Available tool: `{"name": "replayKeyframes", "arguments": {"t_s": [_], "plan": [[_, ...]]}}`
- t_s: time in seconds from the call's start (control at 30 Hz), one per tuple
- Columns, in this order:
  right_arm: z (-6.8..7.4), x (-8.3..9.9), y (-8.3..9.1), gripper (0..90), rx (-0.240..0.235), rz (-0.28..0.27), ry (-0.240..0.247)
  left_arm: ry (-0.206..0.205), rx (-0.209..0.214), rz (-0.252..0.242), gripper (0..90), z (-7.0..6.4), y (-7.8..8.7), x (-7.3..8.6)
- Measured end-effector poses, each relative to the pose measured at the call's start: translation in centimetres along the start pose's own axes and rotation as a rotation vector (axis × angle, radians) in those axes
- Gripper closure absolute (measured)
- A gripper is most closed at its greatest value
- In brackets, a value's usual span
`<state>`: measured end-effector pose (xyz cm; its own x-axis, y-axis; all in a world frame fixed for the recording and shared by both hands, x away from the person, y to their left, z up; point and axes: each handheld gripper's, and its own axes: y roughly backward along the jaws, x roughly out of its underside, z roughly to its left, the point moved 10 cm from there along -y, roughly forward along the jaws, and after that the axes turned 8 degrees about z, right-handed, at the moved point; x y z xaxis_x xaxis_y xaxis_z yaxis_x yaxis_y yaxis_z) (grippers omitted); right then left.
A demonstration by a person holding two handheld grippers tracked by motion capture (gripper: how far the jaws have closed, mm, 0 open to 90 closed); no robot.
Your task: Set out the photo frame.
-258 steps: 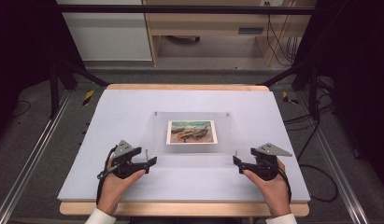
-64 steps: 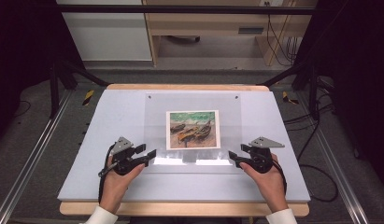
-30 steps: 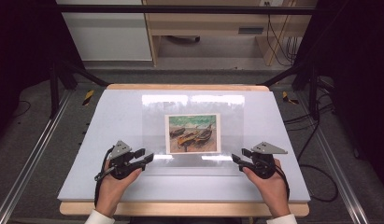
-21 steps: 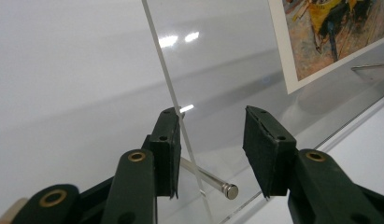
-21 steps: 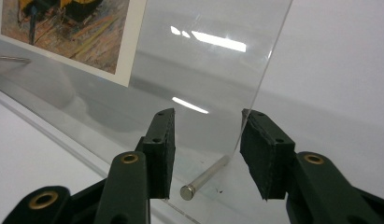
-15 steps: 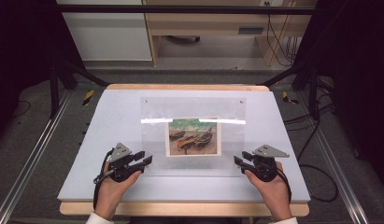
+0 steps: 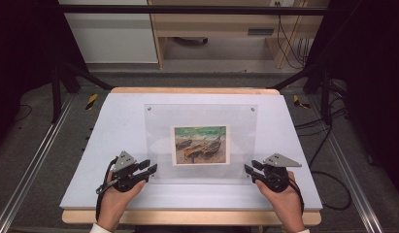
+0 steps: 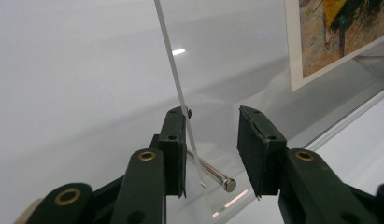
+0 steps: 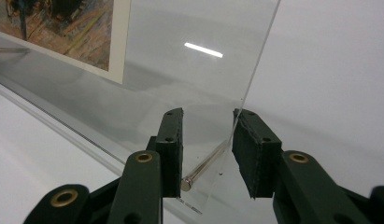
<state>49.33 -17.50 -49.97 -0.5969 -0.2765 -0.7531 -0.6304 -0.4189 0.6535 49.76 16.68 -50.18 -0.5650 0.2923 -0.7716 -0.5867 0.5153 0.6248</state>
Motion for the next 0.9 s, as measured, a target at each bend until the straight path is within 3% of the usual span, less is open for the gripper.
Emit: {"name": "replayKeyframes", "arguments": {"t_s": [0.9], "plan": [[0.26,0.67,0.15,65.2,0.013,-0.003,0.011,-0.004,-0.002,0.008,63.9,-0.24,0.15,0.44]]}}
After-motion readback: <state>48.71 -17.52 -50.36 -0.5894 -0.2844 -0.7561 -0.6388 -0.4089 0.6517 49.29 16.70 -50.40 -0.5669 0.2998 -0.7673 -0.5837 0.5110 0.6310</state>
